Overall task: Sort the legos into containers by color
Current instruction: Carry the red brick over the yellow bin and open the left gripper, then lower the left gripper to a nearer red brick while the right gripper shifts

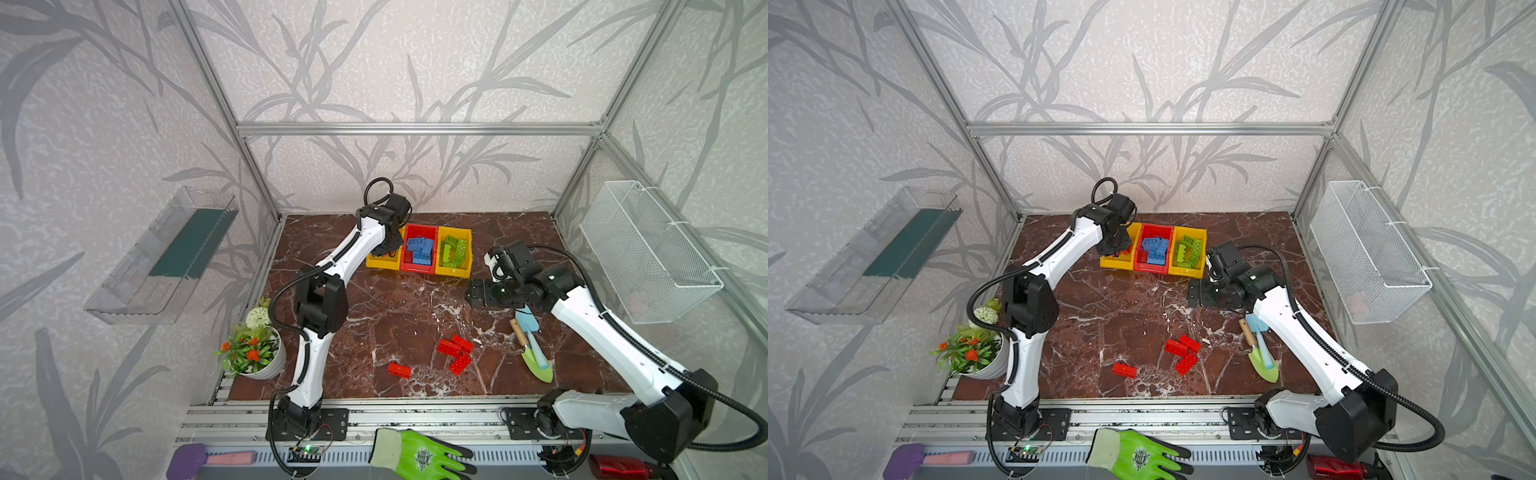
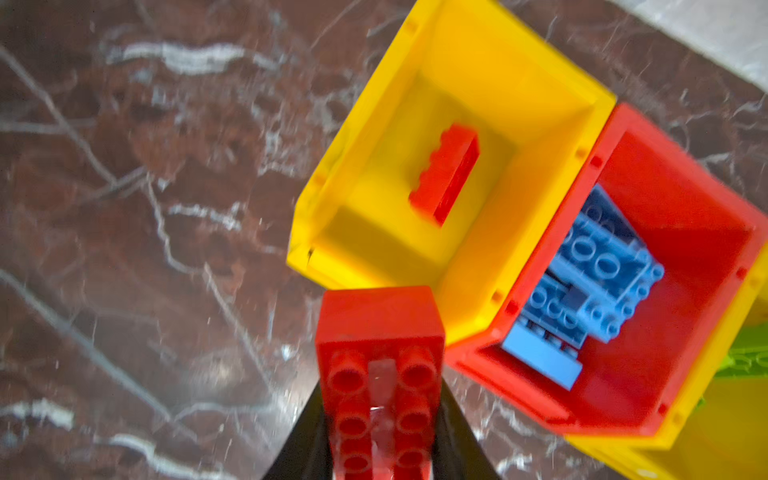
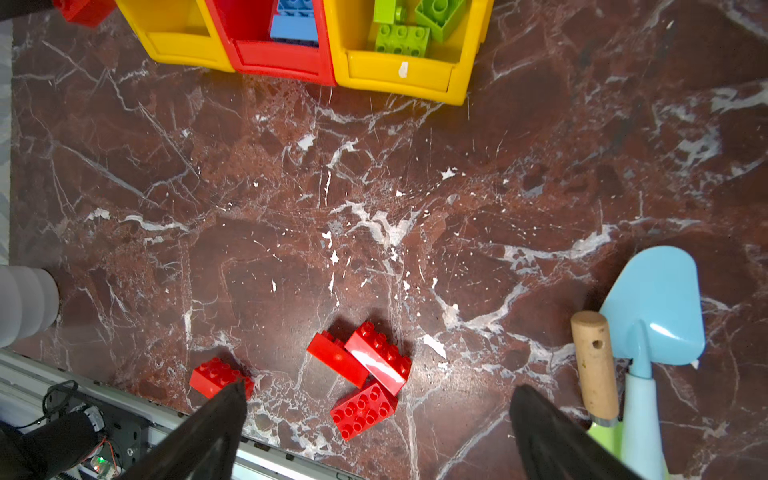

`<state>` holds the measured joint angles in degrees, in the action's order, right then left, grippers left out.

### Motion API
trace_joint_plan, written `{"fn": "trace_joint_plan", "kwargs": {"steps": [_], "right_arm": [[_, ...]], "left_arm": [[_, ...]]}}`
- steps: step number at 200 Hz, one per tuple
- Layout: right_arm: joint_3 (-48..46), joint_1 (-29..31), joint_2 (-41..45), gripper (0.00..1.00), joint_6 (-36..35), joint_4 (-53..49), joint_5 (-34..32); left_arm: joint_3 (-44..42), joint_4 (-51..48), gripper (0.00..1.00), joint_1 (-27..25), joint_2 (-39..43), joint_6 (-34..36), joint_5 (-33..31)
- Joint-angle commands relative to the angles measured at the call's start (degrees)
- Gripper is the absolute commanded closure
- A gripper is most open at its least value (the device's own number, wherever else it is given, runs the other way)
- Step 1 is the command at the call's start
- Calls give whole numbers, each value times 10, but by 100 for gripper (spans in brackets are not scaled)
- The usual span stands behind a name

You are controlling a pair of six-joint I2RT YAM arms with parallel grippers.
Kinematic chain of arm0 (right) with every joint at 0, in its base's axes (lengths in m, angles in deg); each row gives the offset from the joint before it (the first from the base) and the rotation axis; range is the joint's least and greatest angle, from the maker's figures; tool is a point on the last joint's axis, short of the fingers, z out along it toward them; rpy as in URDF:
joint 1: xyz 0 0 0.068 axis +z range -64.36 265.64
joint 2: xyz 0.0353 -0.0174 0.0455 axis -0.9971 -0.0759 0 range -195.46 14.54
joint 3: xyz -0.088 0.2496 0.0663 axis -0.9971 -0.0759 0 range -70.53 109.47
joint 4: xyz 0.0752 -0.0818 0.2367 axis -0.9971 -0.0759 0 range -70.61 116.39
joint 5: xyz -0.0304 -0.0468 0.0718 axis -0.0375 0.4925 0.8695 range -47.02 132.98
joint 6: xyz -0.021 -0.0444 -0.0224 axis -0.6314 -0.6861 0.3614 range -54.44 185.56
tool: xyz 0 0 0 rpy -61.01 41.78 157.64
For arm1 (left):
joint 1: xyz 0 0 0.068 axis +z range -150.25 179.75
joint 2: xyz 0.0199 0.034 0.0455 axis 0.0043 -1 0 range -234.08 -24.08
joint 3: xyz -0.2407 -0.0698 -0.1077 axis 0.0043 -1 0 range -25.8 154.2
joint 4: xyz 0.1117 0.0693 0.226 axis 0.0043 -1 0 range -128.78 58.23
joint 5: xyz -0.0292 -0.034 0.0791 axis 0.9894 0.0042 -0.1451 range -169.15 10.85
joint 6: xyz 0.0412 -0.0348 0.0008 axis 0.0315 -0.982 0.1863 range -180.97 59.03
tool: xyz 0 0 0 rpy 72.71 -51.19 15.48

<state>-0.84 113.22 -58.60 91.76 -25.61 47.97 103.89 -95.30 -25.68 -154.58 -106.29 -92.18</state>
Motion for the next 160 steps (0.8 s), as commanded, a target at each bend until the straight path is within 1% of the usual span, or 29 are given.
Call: {"fn": "trace_joint_plan", "kwargs": {"steps": [1,13,22,54,71,89,95,103,116,135,141,160], "right_arm": [[27,-11,-15,1,-14,-14,9],[36,-16,-24,1,-17,-19,7],[45,-18,-28,1,-18,-24,2],[61,-30,-36,1,-15,-33,-15],[67,-34,-42,1,-11,-33,-17],[76,-34,-53,1,-11,-36,-18],[79,-34,-57,1,-10,-35,-19],[83,-34,-62,1,-10,-35,-19],[92,-35,-71,1,-10,-36,-18],[103,-35,-81,1,-10,-35,-17],[105,-34,-84,1,-11,-35,-17],[108,-35,-85,1,-10,-31,-16]], "left_arm": [[151,-110,79,6,-82,108,-56],[215,-120,80,11,-121,125,-65],[235,-109,79,14,-140,139,-71],[219,-46,76,27,-147,179,-49],[218,-36,76,31,-154,189,-39],[217,-28,74,32,-161,202,-34],[217,-24,71,32,-162,204,-33],[217,-20,64,32,-164,207,-30],[218,-13,44,33,-165,208,-28],[220,-7,23,34,-162,213,-28],[221,-7,20,33,-160,214,-27],[219,-6,20,33,-147,214,-18]]}}
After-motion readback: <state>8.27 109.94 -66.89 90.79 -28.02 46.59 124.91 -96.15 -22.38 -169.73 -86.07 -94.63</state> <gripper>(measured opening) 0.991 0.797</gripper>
